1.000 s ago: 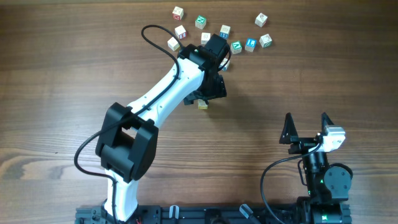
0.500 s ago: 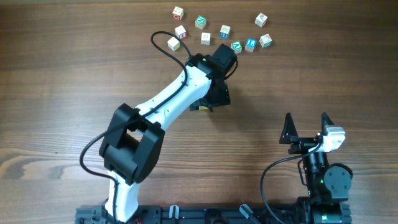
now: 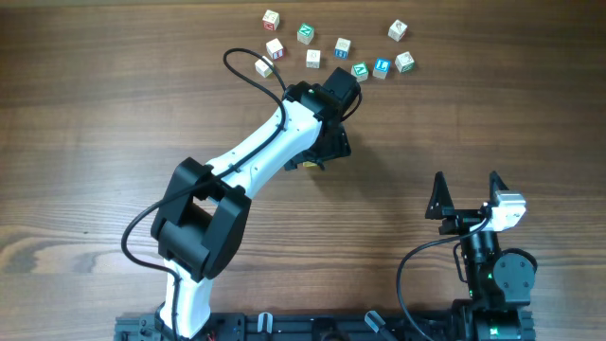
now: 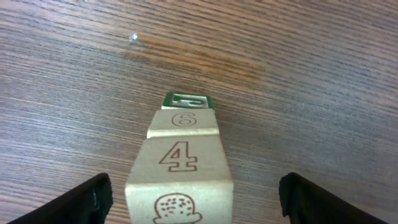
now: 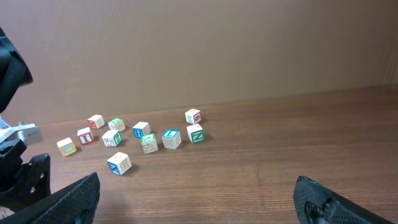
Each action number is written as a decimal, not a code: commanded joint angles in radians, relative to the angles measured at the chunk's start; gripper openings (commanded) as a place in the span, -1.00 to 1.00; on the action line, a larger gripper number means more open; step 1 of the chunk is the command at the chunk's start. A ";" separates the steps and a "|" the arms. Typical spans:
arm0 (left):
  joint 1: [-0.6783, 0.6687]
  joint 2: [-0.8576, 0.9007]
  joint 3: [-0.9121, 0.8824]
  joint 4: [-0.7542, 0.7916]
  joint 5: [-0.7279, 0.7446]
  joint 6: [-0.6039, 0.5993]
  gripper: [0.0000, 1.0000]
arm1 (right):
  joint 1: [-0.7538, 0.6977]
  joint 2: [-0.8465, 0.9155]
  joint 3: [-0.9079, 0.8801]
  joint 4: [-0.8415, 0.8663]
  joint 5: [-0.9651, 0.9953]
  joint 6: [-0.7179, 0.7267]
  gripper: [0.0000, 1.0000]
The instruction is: Form a tower
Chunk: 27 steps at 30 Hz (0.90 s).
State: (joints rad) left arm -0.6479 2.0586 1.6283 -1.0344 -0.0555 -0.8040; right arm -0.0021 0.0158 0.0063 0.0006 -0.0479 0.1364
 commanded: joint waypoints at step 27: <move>0.648 -0.543 0.009 -0.031 -0.085 -0.016 1.00 | 0.005 -0.002 0.003 0.166 -0.133 1.091 0.99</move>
State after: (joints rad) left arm -0.0978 1.5669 1.6299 -1.0718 -0.1238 -0.8143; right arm -0.0021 0.0170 0.0059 0.0765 -0.1345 1.2507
